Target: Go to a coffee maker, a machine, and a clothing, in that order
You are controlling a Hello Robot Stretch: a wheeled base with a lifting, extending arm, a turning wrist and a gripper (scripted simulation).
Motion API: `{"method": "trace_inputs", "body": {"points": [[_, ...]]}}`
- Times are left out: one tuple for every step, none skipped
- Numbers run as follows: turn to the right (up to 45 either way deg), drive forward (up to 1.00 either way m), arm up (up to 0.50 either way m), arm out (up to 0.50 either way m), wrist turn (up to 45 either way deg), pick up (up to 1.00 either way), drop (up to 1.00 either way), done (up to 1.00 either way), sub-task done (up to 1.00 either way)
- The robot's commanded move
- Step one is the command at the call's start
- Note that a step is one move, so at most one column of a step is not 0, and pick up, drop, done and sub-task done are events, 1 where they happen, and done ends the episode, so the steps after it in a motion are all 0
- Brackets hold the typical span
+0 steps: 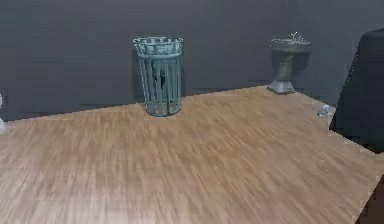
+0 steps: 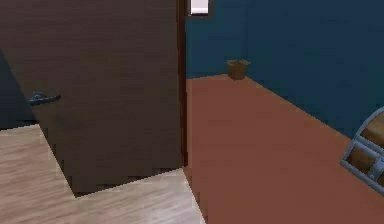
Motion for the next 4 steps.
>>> {"method": "trace_inputs", "body": {"points": [[0.0, 0.10, 0.00, 0.00, 0.0, 0.00, 0.00, 0.00, 0.00], [-18.0, 0.00, 0.00, 0.00, 0.0, 0.00, 0.00, 0.00, 0.00], [0.0, 0.55, 0.00, 0.00, 0.0, 0.00, 0.00, 0.00, 0.00], [-45.0, 0.00, 0.00, 0.00, 0.0, 0.00, 0.00, 0.00, 0.00]]}}
